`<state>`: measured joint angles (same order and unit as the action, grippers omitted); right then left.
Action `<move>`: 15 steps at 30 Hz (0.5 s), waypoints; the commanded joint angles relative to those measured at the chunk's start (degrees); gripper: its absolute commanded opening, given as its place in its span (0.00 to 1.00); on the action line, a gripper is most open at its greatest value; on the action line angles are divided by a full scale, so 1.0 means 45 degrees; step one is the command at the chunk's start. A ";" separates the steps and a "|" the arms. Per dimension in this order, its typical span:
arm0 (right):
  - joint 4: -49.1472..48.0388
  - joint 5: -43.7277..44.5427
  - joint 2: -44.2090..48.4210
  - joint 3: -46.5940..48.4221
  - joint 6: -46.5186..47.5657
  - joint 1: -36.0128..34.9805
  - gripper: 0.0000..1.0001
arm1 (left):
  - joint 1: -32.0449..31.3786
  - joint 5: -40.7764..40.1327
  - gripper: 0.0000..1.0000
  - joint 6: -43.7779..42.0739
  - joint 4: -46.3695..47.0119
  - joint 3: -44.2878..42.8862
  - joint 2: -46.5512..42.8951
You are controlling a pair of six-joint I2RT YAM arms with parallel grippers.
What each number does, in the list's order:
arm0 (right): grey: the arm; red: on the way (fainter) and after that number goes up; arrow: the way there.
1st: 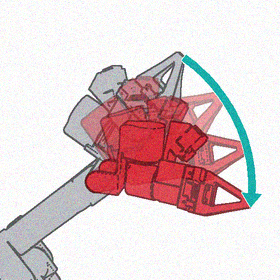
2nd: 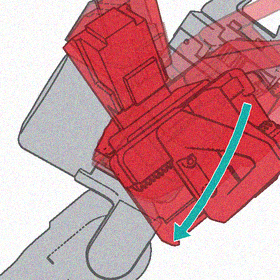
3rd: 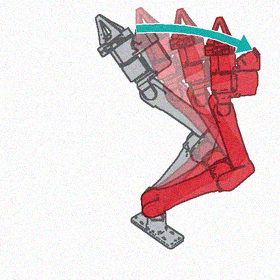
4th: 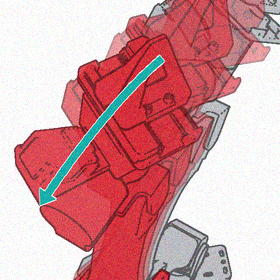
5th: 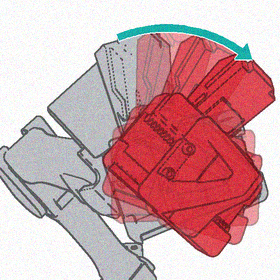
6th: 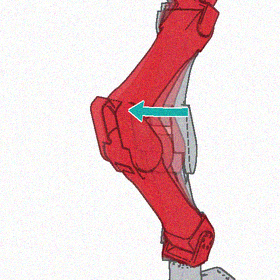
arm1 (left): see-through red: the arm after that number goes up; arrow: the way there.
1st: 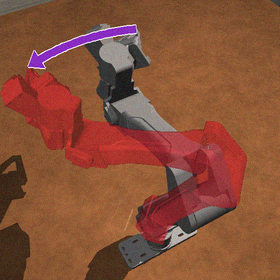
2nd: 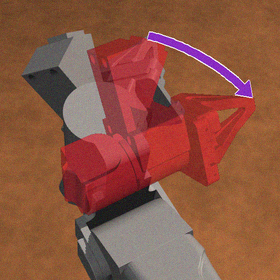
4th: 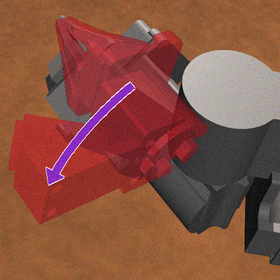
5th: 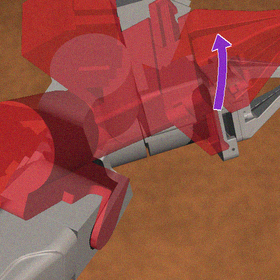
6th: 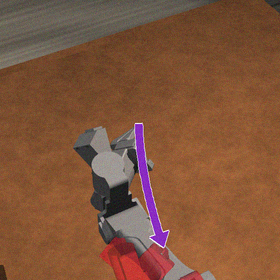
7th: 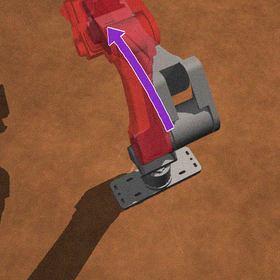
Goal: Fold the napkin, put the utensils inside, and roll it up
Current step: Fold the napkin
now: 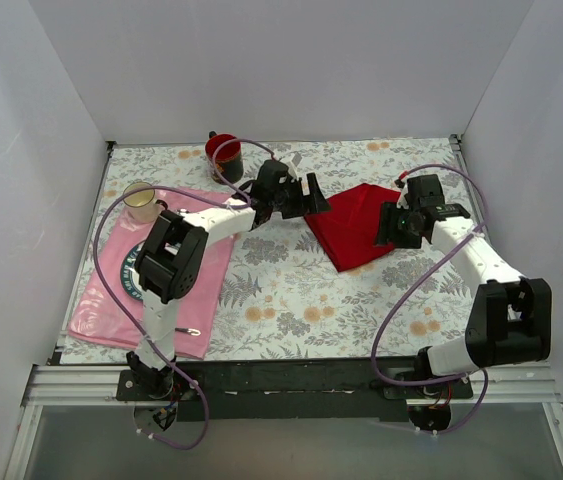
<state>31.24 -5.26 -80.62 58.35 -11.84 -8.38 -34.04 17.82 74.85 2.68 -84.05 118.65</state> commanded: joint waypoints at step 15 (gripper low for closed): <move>-0.0830 -0.0121 -0.0503 0.0003 -0.0260 0.1003 0.63 | -0.1732 -0.5035 0.55 -0.1985 -0.3230 -0.2220 0.0722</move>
<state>29.36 -4.91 -82.89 58.28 -12.36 -3.97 -42.04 0.91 67.68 -7.60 -91.33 121.08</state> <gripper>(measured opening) 0.632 0.563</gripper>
